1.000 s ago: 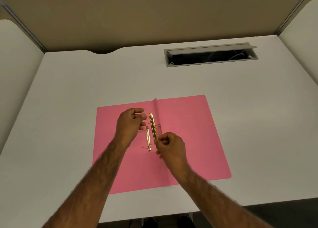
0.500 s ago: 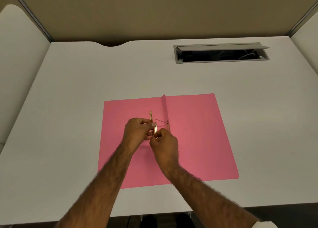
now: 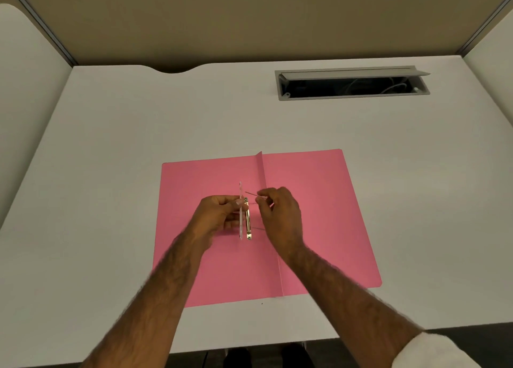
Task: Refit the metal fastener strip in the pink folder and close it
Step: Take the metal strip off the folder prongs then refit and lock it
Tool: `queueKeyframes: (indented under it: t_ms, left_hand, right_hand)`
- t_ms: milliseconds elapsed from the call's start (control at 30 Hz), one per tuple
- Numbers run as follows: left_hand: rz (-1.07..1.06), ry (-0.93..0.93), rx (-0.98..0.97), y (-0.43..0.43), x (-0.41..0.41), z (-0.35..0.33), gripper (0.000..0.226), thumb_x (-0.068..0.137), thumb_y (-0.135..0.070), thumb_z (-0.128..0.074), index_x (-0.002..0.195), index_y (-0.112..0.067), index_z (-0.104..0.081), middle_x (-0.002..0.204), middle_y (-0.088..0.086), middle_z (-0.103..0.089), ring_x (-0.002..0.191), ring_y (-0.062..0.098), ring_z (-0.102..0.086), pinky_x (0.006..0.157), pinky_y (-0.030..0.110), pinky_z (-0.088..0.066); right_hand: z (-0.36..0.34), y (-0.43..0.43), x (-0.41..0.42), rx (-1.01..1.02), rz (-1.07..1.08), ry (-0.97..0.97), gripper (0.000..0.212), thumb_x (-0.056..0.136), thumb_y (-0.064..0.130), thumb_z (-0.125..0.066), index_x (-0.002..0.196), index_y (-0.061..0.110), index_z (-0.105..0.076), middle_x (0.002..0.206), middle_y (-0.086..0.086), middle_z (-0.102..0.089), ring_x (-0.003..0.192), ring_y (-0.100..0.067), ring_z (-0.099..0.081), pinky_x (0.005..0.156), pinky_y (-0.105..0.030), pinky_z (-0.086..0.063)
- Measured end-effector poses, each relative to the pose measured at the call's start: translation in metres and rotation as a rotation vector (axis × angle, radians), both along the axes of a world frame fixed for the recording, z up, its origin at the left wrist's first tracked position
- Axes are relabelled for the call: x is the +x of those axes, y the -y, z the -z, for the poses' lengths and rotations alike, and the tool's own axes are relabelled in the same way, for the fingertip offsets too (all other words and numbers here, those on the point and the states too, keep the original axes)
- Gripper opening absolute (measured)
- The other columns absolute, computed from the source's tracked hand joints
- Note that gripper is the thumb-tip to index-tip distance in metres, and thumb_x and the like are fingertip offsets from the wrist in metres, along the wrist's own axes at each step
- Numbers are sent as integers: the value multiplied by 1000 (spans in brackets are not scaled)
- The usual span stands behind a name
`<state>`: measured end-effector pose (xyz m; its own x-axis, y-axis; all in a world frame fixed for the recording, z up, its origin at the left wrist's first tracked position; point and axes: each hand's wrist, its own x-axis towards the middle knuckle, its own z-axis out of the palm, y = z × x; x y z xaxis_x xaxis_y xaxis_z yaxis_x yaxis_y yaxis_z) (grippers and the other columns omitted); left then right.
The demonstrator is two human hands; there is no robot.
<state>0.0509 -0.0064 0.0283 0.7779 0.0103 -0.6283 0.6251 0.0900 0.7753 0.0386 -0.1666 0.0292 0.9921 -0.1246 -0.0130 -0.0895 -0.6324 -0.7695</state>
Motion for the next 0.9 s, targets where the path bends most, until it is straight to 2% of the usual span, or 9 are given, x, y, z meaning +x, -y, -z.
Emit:
queueKeyframes:
  t_ms: [133, 267, 367, 567, 800, 900]
  left_hand:
    - [13, -42, -78, -2, -2, 8, 19, 93, -12, -68, 108, -2, -75, 96, 15, -80, 70, 21, -75, 60, 30, -62]
    - [32, -25, -99, -1, 1, 10, 19, 94, -11, -67, 108, -3, -75, 97, 14, -80, 72, 21, -75, 62, 32, -63]
    - [37, -18, -100, 1, 4, 10, 17, 94, -12, -66, 106, -5, -75, 96, 13, -80, 72, 21, -75, 63, 33, -64]
    - [35, -2, -110, 2, 5, 12, 16, 95, -13, -65, 107, -8, -75, 96, 10, -80, 72, 19, -75, 62, 32, -63]
    - [35, -5, -111, 0, 6, 12, 19, 94, -13, -66, 110, -8, -74, 98, 12, -80, 72, 20, -75, 64, 32, -63]
    - [43, 19, -96, 2, 8, 10, 20, 93, -13, -68, 112, -7, -74, 97, 11, -80, 71, 19, -75, 65, 32, -64]
  right_hand:
    - [7, 12, 21, -19, -118, -97, 27, 93, 22, -66, 119, 23, -70, 95, 3, -59, 82, -8, -55, 77, -20, -42]
    - [11, 17, 32, 46, -144, -153, 21, 90, 21, -69, 110, 23, -75, 98, 3, -66, 84, -6, -55, 79, -21, -45]
    - [11, 18, 36, 90, -144, -167, 16, 89, 21, -71, 102, 20, -78, 99, 2, -72, 85, -9, -62, 81, -27, -52]
    - [13, 18, 42, 65, -162, -179, 10, 88, 21, -71, 95, 18, -79, 94, 1, -74, 83, -12, -65, 80, -31, -56]
    - [12, 16, 49, -14, -217, -189, 11, 90, 19, -68, 95, 16, -77, 94, -1, -71, 83, -14, -63, 78, -30, -54]
    - [10, 16, 51, -56, -243, -184, 11, 89, 18, -67, 95, 15, -76, 95, -3, -70, 83, -14, -62, 71, -26, -48]
